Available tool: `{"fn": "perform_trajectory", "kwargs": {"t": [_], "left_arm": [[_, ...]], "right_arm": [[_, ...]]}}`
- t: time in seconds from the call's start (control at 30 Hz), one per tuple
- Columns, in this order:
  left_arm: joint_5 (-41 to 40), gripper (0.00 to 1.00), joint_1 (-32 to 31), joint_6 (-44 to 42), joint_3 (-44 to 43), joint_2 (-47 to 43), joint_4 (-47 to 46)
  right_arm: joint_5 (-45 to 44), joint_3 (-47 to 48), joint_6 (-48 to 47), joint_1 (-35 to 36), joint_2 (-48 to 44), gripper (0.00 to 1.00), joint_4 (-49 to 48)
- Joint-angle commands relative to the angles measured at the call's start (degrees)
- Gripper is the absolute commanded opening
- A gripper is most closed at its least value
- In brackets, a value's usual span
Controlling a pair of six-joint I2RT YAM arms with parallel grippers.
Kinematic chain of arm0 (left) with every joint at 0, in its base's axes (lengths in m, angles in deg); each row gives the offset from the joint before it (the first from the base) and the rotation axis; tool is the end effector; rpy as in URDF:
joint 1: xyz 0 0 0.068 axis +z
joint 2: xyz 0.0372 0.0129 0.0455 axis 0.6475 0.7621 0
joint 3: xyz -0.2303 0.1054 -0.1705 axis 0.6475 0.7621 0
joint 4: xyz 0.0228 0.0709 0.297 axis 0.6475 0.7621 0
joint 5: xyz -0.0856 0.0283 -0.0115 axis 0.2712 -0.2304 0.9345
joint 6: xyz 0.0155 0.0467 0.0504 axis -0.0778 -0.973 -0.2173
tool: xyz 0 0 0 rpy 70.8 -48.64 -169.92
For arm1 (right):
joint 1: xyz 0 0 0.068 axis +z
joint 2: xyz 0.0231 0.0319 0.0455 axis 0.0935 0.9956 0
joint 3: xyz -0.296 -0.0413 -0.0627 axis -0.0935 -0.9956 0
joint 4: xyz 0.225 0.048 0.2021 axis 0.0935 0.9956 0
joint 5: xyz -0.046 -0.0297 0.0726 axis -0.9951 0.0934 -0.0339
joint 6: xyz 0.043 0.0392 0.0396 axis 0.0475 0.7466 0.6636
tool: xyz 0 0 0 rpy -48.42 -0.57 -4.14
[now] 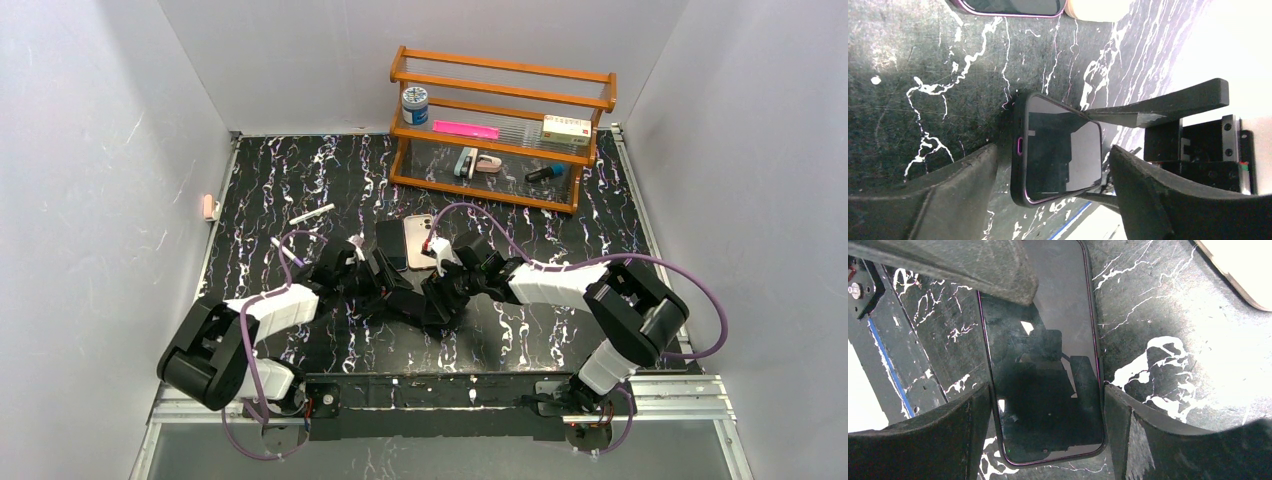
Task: Take the phone out of the phone case
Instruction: Pick up the phone at the center of the board.
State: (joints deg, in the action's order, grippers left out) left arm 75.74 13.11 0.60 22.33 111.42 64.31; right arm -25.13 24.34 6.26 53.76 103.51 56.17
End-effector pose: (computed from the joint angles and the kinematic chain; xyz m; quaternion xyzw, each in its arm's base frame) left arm 0.2414 -0.1499 0.1382 -0.1433 0.8762 -0.4190 0.1902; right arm 0.2213 0.2836 0.1461 -0.3847 0.8171 0.3465 0.2537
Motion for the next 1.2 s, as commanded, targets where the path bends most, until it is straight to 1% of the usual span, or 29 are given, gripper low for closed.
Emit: {"fn": "perform_trajectory", "kwargs": {"t": [0.0,0.17,0.27,0.33,0.37,0.4,0.43,0.53,0.57,0.67,0.77,0.87,0.93,1.0,1.17], "left_arm": [[-0.7,0.75,-0.3,8.3,3.4,0.8,-8.8],[-1.3,0.53,-0.3,11.9,4.5,1.0,-11.9],[-1.5,0.33,-0.3,13.2,5.2,0.9,-12.9],[-1.7,0.18,-0.3,14.7,6.0,0.6,-14.1],[-1.9,0.09,-0.3,15.5,6.5,0.2,-14.8],[-2.1,0.03,-0.3,16.2,6.9,-0.5,-15.3],[-2.4,0.0,-0.3,16.8,7.2,-1.3,-15.6],[-3.3,0.0,-0.3,18.7,8.1,-4.1,-16.8],[-3.6,0.0,-0.3,19.3,8.4,-5.1,-17.2],[-4.8,0.0,-0.3,21.5,9.1,-8.5,-18.9],[-6.8,0.0,-0.3,24.1,9.8,-11.7,-21.5],[-9.1,0.0,-0.3,26.9,10.7,-14.1,-24.6],[-11.1,0.0,-0.2,29.0,11.6,-15.5,-27.0],[-13.8,0.0,-0.2,30.6,12.6,-17.3,-28.9],[-20.3,0.0,-0.3,31.8,13.4,-22.0,-30.4]], "right_arm": [[2.7,-0.8,-0.9,0.3,0.1,0.01,-3.9],[2.4,-1.4,-1.2,0.3,-0.5,0.01,-4.5],[2.2,-1.8,-1.3,0.4,-1.0,0.01,-5.2],[2.1,-2.0,-1.3,0.4,-1.2,0.01,-5.6],[1.9,-2.0,-1.2,0.4,-1.4,0.01,-5.8],[1.6,-2.2,-1.1,0.4,-1.7,0.01,-6.1],[1.1,-2.3,-0.8,0.4,-1.9,0.01,-6.4],[0.1,-2.7,0.0,0.4,-3.3,0.03,-7.4],[-0.3,-2.8,0.4,0.4,-4.0,0.08,-7.7],[-2.2,-3.0,1.9,0.3,-6.9,0.31,-8.2],[-6.2,-3.4,4.7,0.4,-11.6,0.47,-8.8],[-10.6,-4.7,6.9,0.3,-16.6,0.7,-11.0],[-13.7,-5.8,8.8,0.3,-19.9,0.81,-12.9],[-17.0,-7.0,11.3,0.2,-22.9,0.87,-14.5],[-26.8,-11.1,20.4,-0.1,-30.0,0.96,-19.0]]}}
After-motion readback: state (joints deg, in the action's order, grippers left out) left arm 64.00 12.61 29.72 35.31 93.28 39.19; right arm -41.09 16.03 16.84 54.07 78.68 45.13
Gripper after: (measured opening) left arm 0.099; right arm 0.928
